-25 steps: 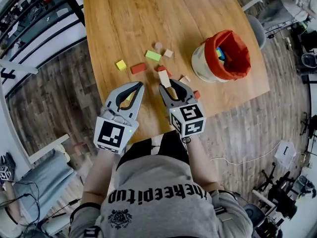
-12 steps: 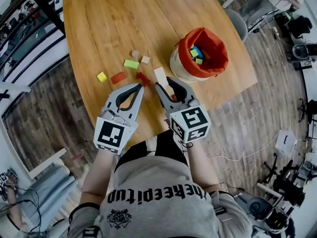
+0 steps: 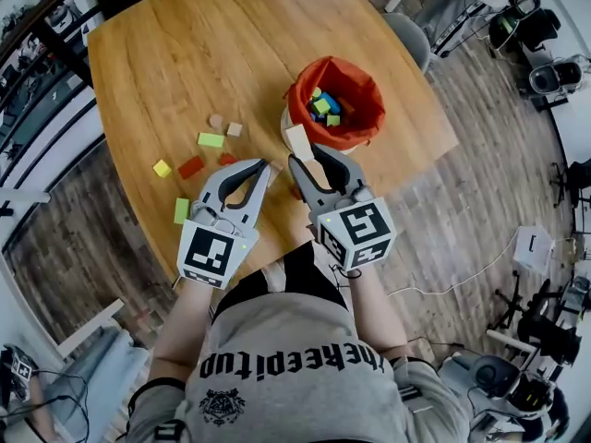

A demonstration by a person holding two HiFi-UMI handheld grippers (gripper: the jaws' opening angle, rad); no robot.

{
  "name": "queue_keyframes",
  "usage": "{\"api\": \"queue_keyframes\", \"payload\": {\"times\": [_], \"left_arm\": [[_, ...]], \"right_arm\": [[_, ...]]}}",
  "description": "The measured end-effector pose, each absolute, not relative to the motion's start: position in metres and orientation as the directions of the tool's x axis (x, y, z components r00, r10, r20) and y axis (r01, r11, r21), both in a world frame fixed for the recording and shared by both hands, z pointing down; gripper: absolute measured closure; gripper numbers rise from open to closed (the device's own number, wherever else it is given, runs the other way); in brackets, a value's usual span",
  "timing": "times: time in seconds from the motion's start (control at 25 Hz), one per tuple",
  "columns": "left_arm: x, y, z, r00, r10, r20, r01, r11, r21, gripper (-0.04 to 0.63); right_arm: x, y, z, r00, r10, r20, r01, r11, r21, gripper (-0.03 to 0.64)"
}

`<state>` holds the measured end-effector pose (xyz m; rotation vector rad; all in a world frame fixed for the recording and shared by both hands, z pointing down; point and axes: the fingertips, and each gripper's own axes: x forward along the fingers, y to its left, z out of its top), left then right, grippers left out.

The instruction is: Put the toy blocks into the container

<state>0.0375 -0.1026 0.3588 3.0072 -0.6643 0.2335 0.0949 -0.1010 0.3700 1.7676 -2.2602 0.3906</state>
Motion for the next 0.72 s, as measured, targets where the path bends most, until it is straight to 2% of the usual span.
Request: {"api": "queue_keyframes", "payload": {"times": [0.36, 0.72], "left_arm": [[0.075, -0.097, 0.35, 0.912, -0.384, 0.146, -0.39, -0.921, 0.01, 0.581], [0.095, -0.1, 0.349, 0.902, -0.406, 0.145, -0.411, -0.912, 0.005, 0.581]], "right_arm": [[0.142, -0.098, 0.348, -0.18, -0.932, 0.315, -0.983, 0.177, -0.037, 0.469], [0.178, -0.107, 0.344, -0.152, -0.942, 0.3, -0.988, 0.152, -0.025, 0.468]]}}
